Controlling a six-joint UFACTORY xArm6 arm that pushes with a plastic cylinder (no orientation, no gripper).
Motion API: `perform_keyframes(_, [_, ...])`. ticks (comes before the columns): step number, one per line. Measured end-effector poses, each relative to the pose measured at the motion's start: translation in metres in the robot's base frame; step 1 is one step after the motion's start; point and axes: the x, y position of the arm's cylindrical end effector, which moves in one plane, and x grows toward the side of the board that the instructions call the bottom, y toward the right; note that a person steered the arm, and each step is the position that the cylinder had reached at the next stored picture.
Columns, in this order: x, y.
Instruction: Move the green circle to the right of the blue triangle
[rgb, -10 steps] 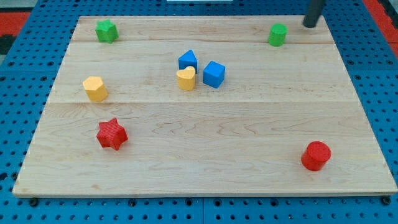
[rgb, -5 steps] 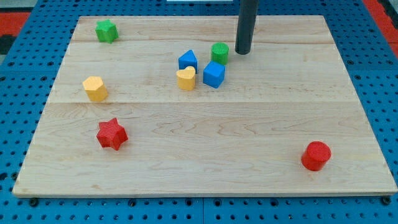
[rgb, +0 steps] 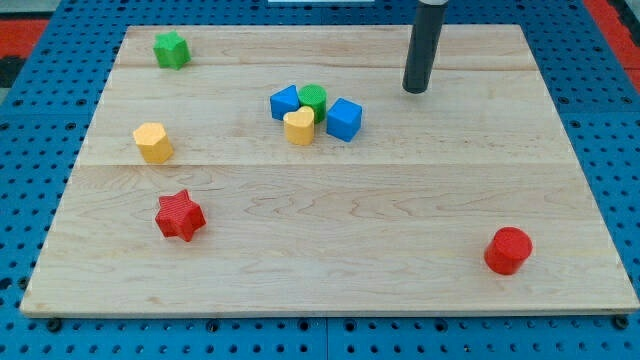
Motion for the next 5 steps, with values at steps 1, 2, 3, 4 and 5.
perform_keyframes(1, [0.011, -0.016])
perform_keyframes(2, [0.032, -0.038])
perform_keyframes(3, [0.036, -0.048])
perform_keyframes(4, [0.043, -0.060])
perform_keyframes(5, [0.054, -0.070])
